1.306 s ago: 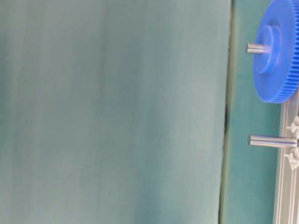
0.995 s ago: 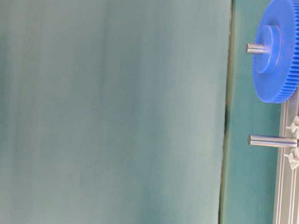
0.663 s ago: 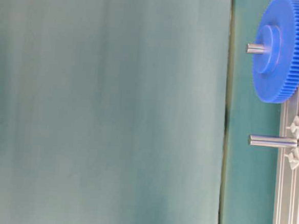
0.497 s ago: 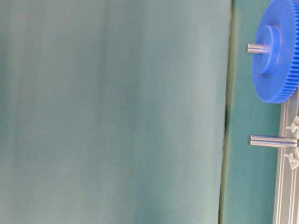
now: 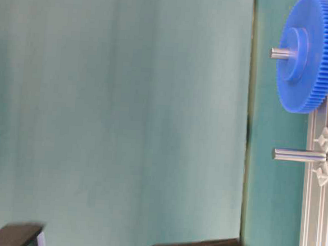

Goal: Find the location of the shaft and insert the small gear.
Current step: 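Move the left gripper down over the small blue gear and grasp it, then lift the small blue gear with the left gripper toward the empty shaft, then align the gear's bore with the empty shaft beside the large gear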

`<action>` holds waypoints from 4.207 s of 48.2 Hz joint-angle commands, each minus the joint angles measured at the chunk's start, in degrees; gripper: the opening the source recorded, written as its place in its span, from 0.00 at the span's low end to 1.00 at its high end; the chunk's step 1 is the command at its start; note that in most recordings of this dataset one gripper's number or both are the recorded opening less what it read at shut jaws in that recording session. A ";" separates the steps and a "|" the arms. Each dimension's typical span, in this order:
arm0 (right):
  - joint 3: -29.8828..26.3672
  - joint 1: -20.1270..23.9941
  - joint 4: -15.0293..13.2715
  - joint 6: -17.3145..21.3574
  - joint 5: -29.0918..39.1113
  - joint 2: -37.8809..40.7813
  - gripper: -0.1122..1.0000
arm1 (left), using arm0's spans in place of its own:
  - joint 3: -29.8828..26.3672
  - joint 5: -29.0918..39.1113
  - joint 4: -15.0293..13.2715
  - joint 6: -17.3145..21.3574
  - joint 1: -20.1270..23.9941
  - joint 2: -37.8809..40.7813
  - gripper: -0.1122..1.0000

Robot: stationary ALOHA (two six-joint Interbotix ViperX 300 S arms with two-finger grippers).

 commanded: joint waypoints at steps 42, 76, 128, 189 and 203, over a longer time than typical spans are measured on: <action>-0.79 -0.35 0.09 0.53 1.49 1.32 0.17 | -11.07 -0.26 0.35 0.62 -0.26 21.18 0.91; -0.35 -0.44 0.09 0.62 1.41 1.23 0.17 | -13.45 7.29 0.35 1.76 -0.18 23.82 0.84; 1.23 -0.44 0.09 1.05 0.88 -1.93 0.17 | -23.82 17.05 0.35 18.81 10.90 6.68 0.68; 2.37 -0.53 0.00 1.49 -0.53 -2.37 0.17 | -30.23 28.92 0.26 5.89 13.54 15.12 0.68; 2.55 -0.62 0.00 1.49 -0.53 -2.37 0.17 | -28.30 25.66 0.26 5.36 12.74 16.88 0.68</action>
